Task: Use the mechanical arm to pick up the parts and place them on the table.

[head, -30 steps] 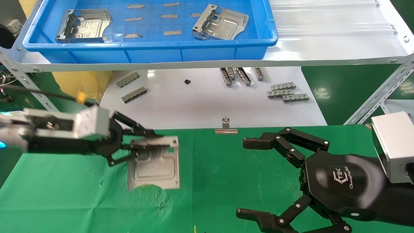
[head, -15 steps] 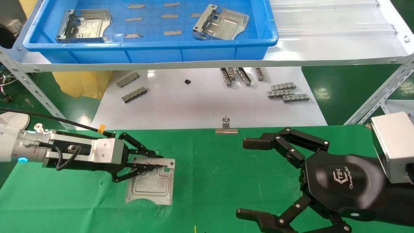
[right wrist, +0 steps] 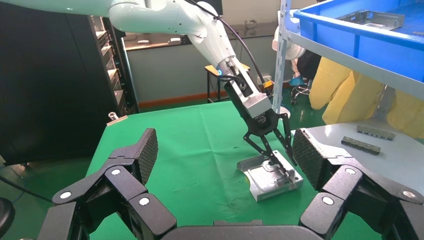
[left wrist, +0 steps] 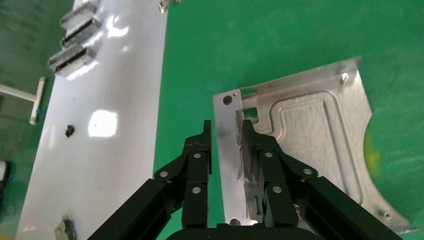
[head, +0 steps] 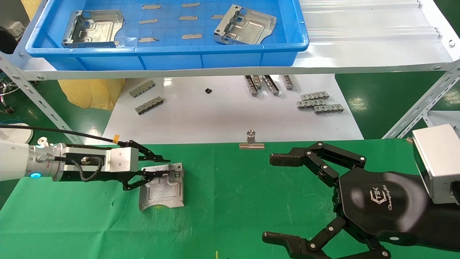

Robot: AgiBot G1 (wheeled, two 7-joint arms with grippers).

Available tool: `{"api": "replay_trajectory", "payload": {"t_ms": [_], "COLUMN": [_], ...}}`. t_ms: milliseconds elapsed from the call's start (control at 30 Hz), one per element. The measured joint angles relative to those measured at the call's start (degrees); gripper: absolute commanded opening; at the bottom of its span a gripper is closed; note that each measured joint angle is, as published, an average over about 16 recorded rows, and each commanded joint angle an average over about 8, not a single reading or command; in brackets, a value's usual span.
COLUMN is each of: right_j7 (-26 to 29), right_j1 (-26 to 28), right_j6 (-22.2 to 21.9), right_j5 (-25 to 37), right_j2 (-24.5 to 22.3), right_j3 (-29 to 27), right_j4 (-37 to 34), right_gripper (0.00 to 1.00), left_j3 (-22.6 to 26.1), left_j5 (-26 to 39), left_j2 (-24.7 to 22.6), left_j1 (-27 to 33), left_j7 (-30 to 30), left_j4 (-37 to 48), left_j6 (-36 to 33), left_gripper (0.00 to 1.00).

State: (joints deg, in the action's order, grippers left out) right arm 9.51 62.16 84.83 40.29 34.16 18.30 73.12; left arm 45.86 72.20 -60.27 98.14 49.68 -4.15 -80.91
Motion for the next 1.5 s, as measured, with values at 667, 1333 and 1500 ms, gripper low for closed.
{"api": "replay_trajectory", "payload": {"t_ms": [667, 1333, 1500], "right_j7": [-0.02, -0.04, -0.04], "right_j1": [0.0, 0.01, 0.01], "right_j6": [-0.02, -0.02, -0.02], "right_j5": [-0.02, -0.04, -0.04], "right_j2": [-0.01, -0.01, -0.01], "right_j3": [0.03, 0.05, 0.06], "right_j4": [-0.01, -0.04, -0.05], "right_gripper": [1.0, 1.0, 1.0], "left_j3": [-3.41, -7.45, -9.62], "left_j5": [-4.89, -8.94, -11.01], "left_j2": [1.45, 4.87, 6.84], "left_j1": [-0.25, -5.65, -8.65], "left_j7": [-9.34, -17.48, -21.64], "left_j4": [7.01, -3.32, -9.72], "left_j6": [-9.3, -9.01, -8.6], "left_gripper": [1.0, 1.0, 1.0]}}
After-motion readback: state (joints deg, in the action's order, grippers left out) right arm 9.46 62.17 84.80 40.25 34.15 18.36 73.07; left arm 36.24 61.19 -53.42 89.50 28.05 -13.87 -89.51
